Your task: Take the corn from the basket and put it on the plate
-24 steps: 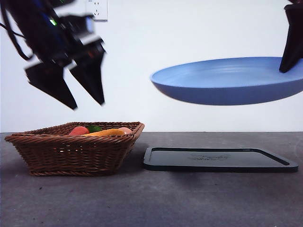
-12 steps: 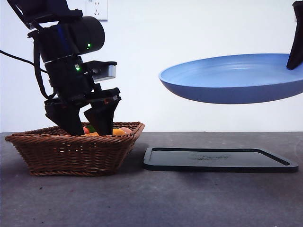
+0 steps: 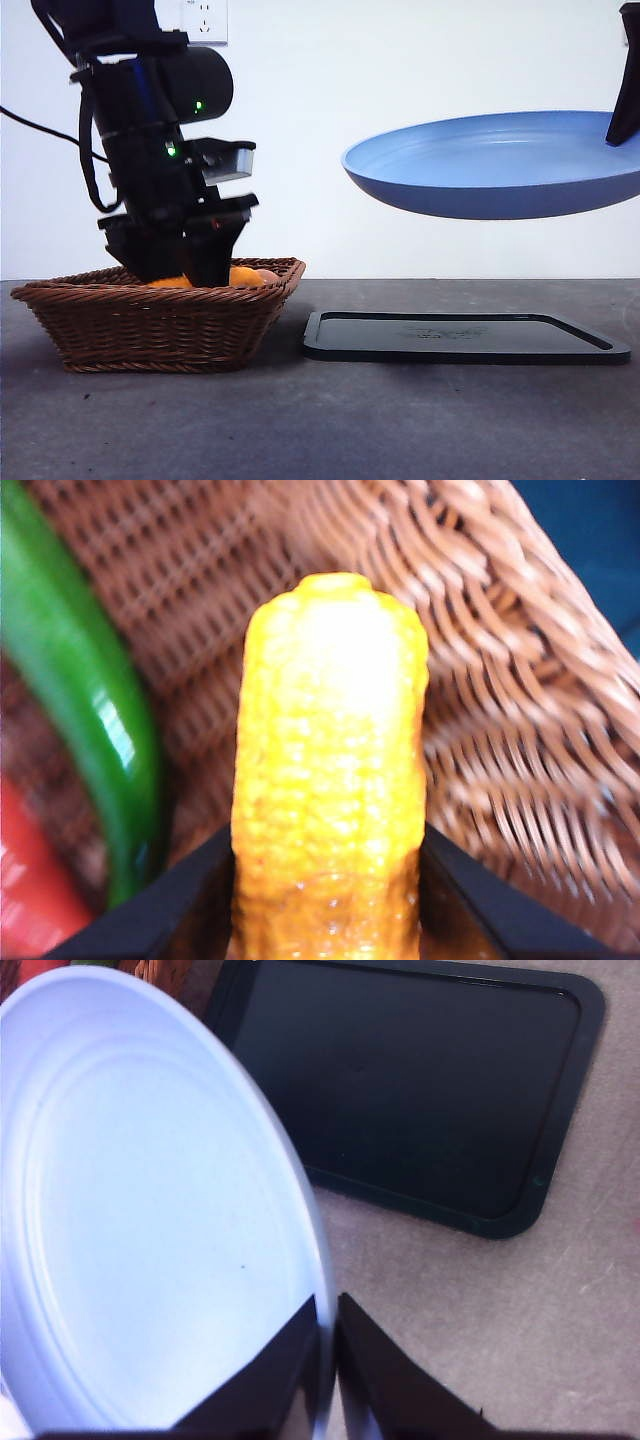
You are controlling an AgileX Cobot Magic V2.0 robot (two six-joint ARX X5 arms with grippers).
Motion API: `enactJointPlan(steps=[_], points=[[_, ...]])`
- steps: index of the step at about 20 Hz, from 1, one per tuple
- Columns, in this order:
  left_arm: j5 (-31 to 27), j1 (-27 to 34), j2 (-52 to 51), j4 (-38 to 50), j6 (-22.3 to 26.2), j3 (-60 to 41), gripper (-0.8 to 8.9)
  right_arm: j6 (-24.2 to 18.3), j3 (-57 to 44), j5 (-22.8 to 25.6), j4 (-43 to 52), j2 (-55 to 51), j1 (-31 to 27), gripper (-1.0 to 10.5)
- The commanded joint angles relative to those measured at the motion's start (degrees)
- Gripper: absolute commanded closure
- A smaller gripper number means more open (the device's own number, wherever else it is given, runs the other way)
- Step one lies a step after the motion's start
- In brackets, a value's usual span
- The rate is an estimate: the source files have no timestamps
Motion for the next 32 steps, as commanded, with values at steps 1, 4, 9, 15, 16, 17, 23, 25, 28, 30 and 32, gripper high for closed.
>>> enactJointPlan(steps=[1, 4, 9, 15, 16, 17, 23, 25, 28, 30, 32], points=[[0.15, 0.00, -0.24, -3.74, -0.46, 4.87, 6.51, -0.26, 1.11, -0.35, 0.63, 0.20, 0.02, 9.4], [0.50, -0.04, -2.47, -8.04, -1.36, 10.43, 6.51, 0.15, 1.11, -0.35, 0.76, 0.57, 0.02, 9.4], [14.03, -0.52, -6.78, -10.40, -5.09, 16.26, 6.51, 2.38, 1.11, -0.37, 2.40, 6.10, 0.02, 9.4], [23.17, -7.26, -6.75, -7.45, -4.87, 16.24, 6.51, 7.74, 1.11, -6.84, 8.92, 16.00, 1.49, 9.4], [23.17, -8.94, -6.05, -5.95, -4.87, 16.24, 6.51, 8.50, 1.11, -7.02, 9.53, 17.07, 1.90, 9.4], [23.12, -10.16, -5.29, -4.52, -4.83, 16.24, 6.51, 8.61, 1.11, -7.58, 9.79, 17.77, 2.10, 9.4], [21.27, -14.56, 2.14, -2.34, -3.78, 16.24, 6.45, 8.61, 1.11, -9.64, 9.73, 18.56, 2.40, 9.4], [20.57, -15.12, 4.61, -1.97, -3.82, 16.24, 6.43, 8.57, 1.11, -9.62, 9.57, 18.56, 2.40, 9.4], [20.20, -15.39, 6.27, -1.99, -3.85, 16.24, 5.80, 8.55, 1.11, -9.70, 9.46, 18.56, 2.40, 9.4], [19.76, -15.54, 6.38, -1.99, -4.11, 16.24, 5.20, 8.52, 1.11, -9.86, 9.44, 18.56, 2.40, 9.4], [19.71, -15.65, 6.38, -2.03, -4.59, 16.24, 4.84, 8.50, 1.11, -9.84, 9.42, 18.56, 2.40, 9.4]])
